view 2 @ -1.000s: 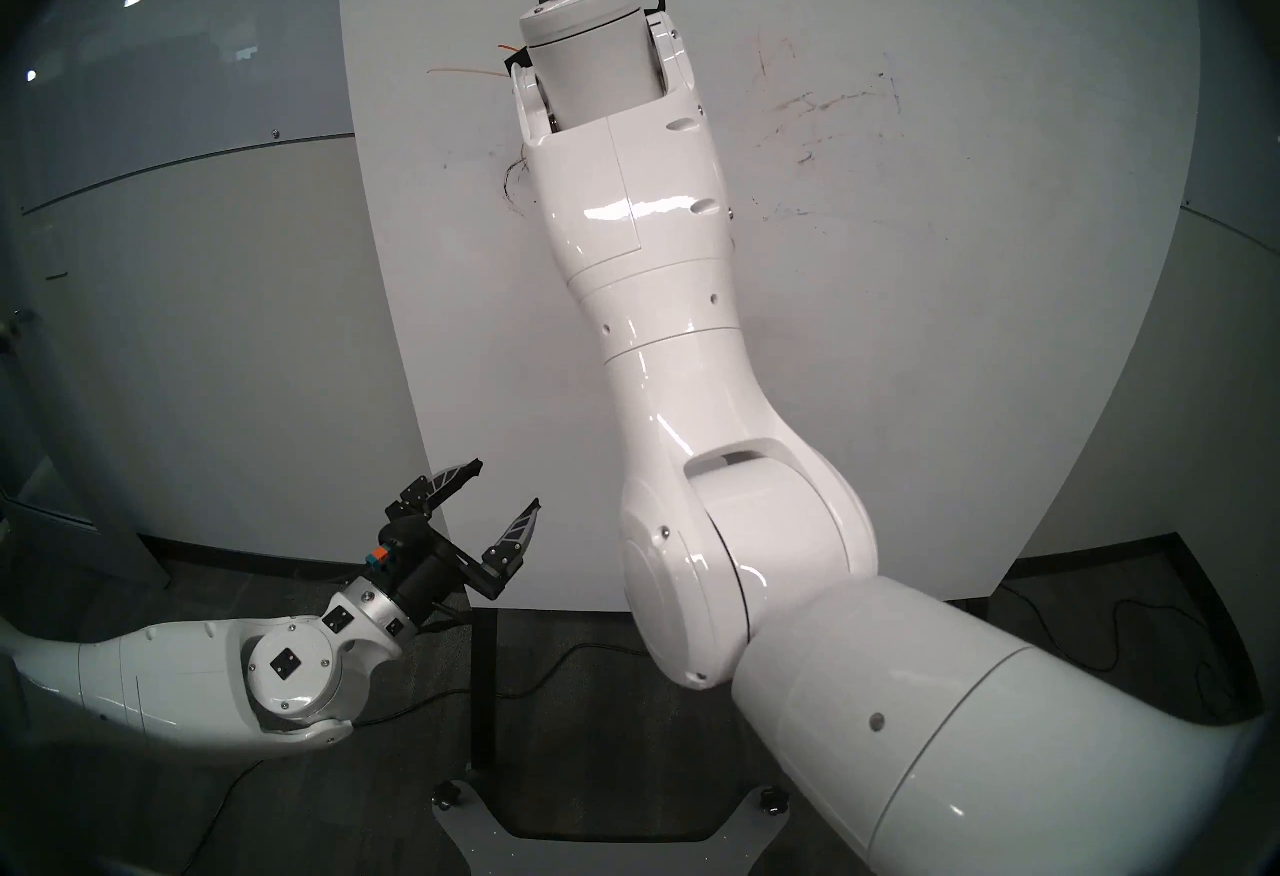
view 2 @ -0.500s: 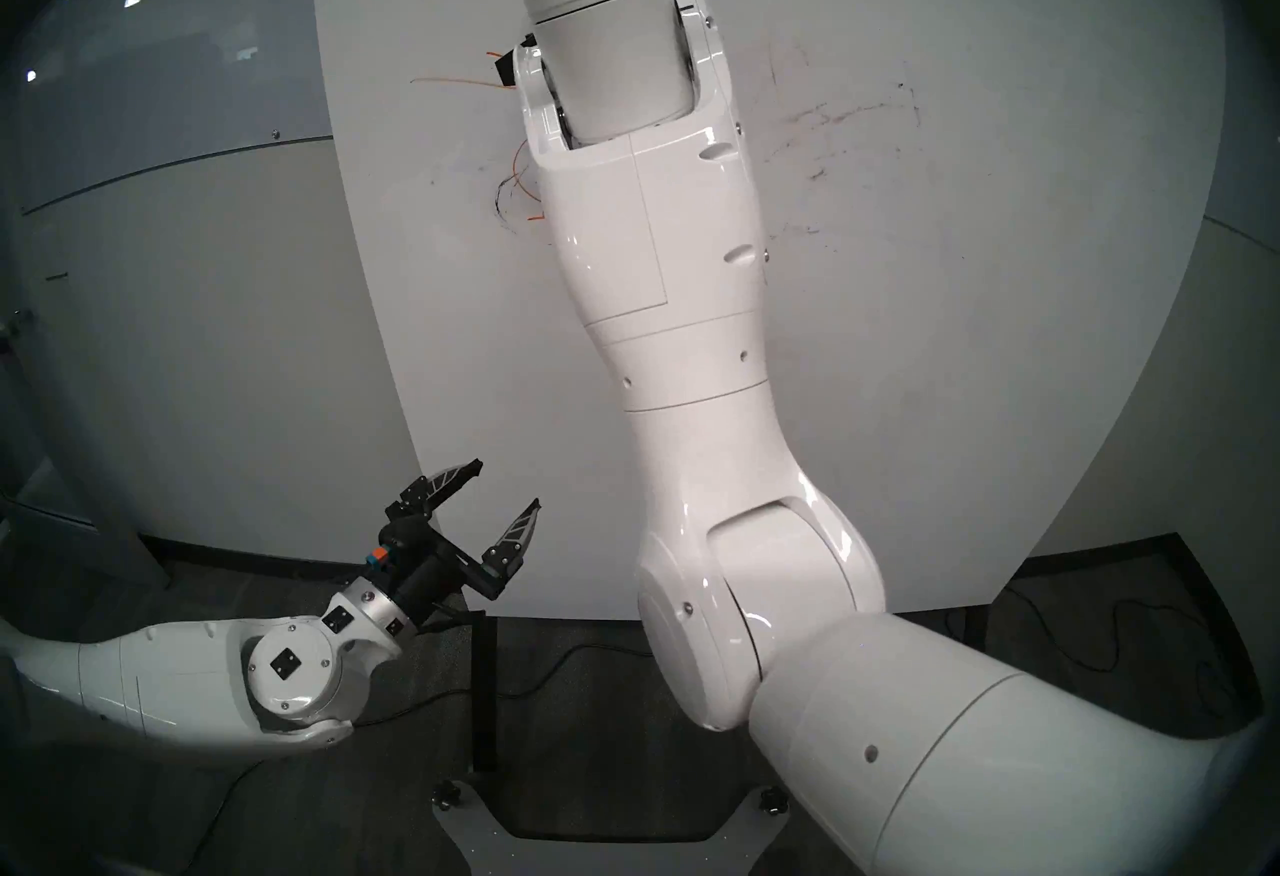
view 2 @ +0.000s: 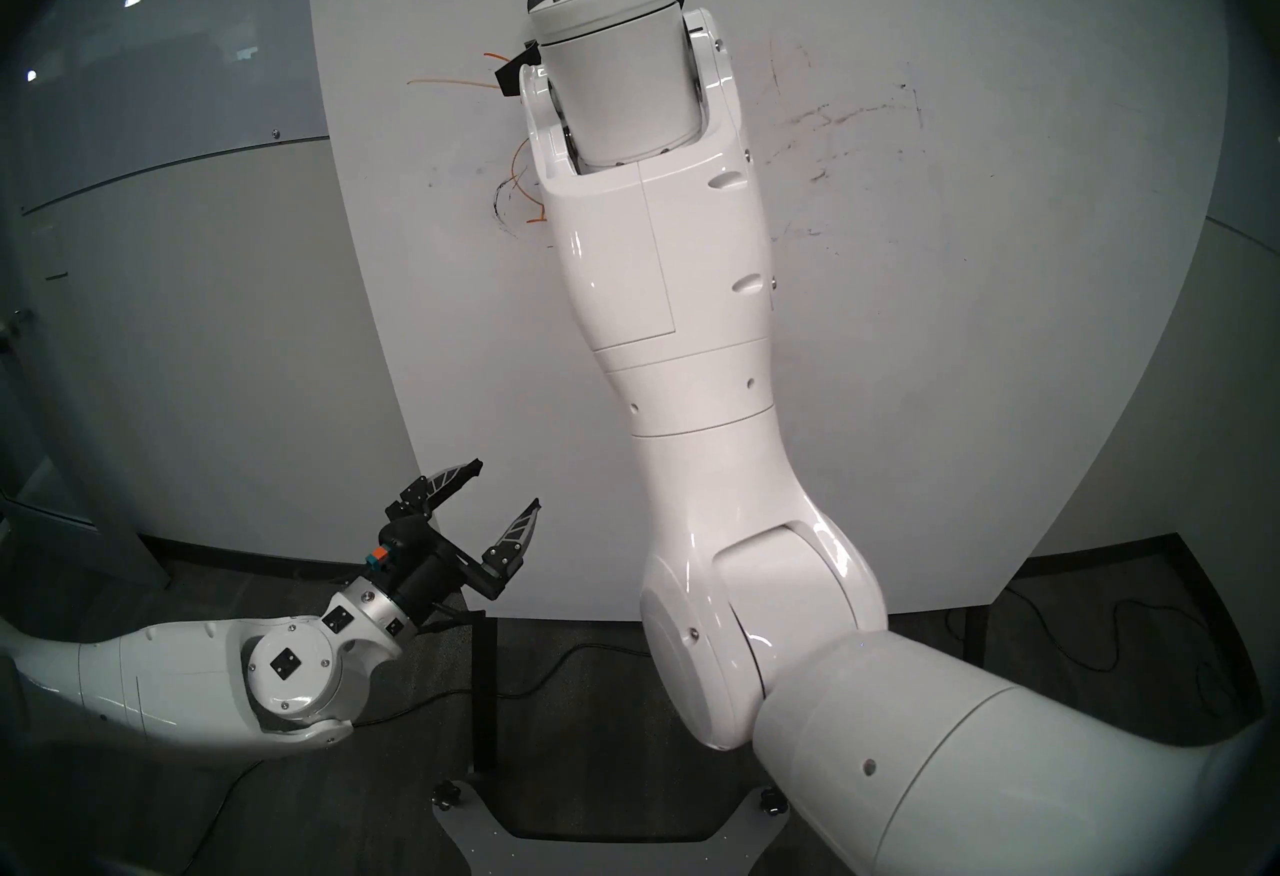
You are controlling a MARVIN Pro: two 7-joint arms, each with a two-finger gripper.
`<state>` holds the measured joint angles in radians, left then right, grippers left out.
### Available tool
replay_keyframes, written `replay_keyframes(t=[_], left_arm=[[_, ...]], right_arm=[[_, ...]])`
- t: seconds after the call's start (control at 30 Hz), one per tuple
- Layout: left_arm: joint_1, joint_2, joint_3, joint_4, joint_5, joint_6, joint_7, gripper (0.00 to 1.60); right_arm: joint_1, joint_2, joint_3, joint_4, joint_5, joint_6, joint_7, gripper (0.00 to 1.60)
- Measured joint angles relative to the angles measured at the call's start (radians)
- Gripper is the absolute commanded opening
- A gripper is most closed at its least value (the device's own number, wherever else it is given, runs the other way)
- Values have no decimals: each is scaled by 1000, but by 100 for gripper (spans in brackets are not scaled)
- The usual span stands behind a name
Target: Erase all marks on the whiteboard with the eraser
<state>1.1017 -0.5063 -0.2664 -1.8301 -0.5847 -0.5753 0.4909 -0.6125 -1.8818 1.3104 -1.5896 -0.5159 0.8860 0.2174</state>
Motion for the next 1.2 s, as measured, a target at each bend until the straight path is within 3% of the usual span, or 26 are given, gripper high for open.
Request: replay_keyframes(t=[1.2], left_arm=[[0,0,0,0,0,0,0,160]], right_arm=[[-79,10,-3,-40,-19,-41,20,0]])
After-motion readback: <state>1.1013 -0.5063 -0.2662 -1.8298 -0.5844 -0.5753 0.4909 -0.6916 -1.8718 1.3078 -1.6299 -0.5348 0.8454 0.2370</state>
